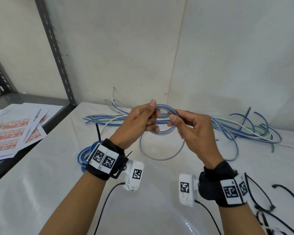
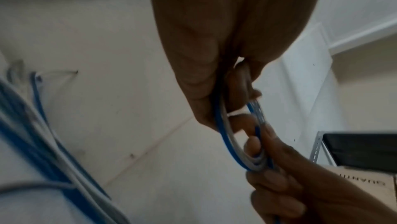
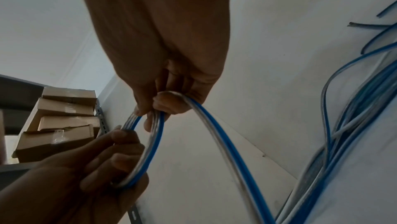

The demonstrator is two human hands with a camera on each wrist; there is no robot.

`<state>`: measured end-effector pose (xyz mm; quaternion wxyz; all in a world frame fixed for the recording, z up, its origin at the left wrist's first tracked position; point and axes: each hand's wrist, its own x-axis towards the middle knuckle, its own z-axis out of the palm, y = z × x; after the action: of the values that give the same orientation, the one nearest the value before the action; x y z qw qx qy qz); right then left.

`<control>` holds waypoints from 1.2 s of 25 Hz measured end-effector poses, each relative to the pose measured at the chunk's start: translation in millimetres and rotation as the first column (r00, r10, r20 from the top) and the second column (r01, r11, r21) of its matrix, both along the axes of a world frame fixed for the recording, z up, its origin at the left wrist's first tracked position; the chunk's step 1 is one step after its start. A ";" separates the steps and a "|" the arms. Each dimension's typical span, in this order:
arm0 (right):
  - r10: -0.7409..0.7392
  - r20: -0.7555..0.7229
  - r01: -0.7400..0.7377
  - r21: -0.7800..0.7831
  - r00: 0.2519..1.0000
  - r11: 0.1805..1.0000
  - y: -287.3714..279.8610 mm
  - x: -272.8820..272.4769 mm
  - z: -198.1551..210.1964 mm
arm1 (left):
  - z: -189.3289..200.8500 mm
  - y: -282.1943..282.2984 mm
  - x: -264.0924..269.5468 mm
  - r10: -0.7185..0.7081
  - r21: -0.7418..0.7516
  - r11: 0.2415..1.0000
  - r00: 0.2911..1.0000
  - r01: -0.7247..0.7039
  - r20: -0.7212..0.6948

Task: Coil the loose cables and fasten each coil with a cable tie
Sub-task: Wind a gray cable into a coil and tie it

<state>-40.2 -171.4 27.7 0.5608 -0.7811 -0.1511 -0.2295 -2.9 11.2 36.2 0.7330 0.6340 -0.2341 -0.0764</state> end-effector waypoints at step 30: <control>0.041 -0.047 -0.032 0.171 0.998 0.985 3.3 6.5 -8.7 | -2.7 22.1 10.6 0.116 0.073 0.990 0.989 -0.124 0.096</control>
<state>-33.7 -168.1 19.0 0.6333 -0.7328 -0.1310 -0.2114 7.8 33.3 33.5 0.6992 0.6783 -0.2257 -0.0122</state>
